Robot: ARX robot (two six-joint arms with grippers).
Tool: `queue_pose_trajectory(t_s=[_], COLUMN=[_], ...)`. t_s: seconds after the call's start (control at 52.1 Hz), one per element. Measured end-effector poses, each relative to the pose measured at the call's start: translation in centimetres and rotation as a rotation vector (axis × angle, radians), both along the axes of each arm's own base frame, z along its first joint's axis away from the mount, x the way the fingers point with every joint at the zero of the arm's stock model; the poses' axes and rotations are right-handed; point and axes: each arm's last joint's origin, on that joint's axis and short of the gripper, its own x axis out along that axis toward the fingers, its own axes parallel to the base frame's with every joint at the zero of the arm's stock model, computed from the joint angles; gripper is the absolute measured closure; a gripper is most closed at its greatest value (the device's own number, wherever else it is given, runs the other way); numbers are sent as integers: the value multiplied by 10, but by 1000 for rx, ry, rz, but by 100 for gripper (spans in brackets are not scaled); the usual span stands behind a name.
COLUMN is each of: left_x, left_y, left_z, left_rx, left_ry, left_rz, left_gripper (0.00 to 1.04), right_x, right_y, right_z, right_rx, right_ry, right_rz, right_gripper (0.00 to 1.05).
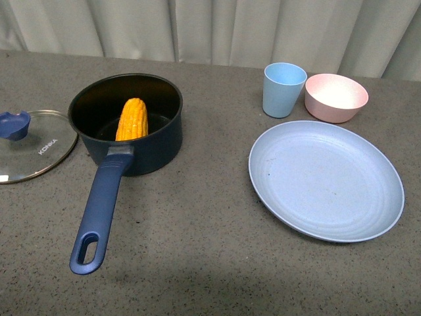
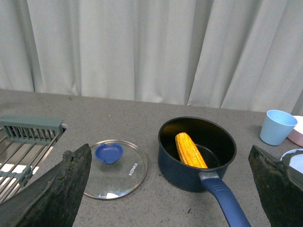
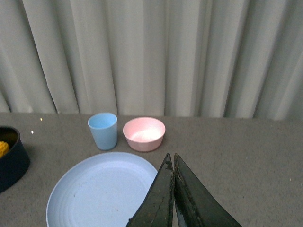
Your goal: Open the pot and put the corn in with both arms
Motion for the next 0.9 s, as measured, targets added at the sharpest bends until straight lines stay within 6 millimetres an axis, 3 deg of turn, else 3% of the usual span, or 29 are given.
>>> queue_pose_trajectory(t_s=[0.615, 0.903], left_x=[0, 0], left_y=[0, 0], left_z=[0, 0], left_rx=[0, 0], left_ry=[0, 0], left_rz=[0, 0], left_gripper=[6, 6], right_x=[0, 0], right_y=[0, 0], right_z=[0, 0], right_rx=[-1, -1], right_ry=[3, 3], right_rz=[0, 0], right_gripper=[8, 9])
